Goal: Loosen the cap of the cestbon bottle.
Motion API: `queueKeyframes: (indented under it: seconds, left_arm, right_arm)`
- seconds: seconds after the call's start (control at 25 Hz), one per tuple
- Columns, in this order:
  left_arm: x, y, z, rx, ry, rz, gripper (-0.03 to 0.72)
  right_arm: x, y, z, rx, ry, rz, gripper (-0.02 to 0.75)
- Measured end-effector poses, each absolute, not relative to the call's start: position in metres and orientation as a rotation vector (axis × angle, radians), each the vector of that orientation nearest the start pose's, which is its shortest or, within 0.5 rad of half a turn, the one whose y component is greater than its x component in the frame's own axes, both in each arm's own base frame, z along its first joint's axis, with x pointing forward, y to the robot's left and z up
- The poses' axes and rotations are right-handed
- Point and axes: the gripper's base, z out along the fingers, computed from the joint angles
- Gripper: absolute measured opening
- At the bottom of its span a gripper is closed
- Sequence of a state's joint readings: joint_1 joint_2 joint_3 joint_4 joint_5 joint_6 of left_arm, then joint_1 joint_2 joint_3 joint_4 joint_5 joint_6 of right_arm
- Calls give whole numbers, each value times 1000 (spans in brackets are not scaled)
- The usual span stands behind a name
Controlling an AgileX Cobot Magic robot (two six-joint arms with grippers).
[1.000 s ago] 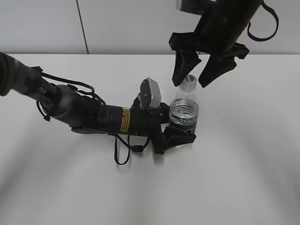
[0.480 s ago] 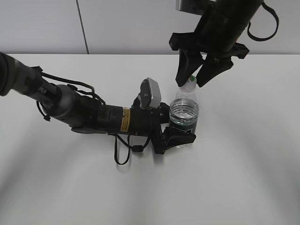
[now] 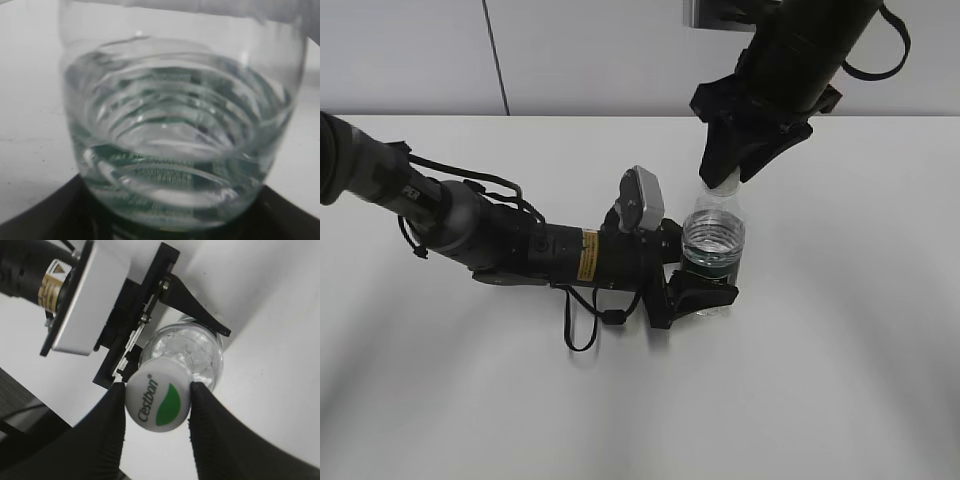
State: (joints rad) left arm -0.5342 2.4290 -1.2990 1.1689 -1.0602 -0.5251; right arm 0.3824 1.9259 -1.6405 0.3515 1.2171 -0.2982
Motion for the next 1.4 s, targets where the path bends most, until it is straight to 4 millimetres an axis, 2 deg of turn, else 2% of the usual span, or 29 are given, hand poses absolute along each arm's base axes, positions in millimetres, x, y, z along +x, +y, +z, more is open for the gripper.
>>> queueKeyframes:
  seconds: [0.16,0.24,0.32,0.4,0.44,0.48,0.6,0.68,0.76,0.92,1.0,1.32,1.4]
  left_arm:
    - [336,-284,50,1333,1443,-1055,525]
    - [336,-284,50,1335,1442,-1054,525]
    - [336,-284,50,1337,1441,-1054,525]
    - [336,-284,50,1338,1440,-1054,525]
    - [336,-284,50,1338,1440,-1054,525]
    - [336,-284,50,1338,1441,-1054,525]
    - [336,-284,50,1337,1442,-1055,525]
    - [336,-284,50,1337,1442,-1055,525]
    - [336,-284,50,1337,1441,-1055,525]
    - [336,-284,50,1338,1442,-1053,525]
    - [336,-284,50,1338,1442,-1053,525]
    - [336,-284,50,1338,1442,-1054,525]
    - [336,-284,50,1338,1442,-1054,525]
  right_arm:
    - [360,176,262,-1351,2570,458,302]
    - [360,176,262,-1542,2436,429,302]
    - [360,177,262,-1624,2371,420,302]
    - [360,177,262,-1622,2371,420,302]
    - [360,177,262,-1606,2383,424,309]
    - [360,177,262,-1581,2402,431,349]
    - [359,178,264,-1448,2488,475,576]
    - [357,179,269,-1330,2547,515,622]
    - [355,179,275,-1141,2642,546,643]
    - [353,178,284,-653,2817,610,639]
    - [354,177,284,-497,2871,610,618]
    - [360,177,264,-431,2962,567,568]
    - [360,177,264,-437,2961,564,520]
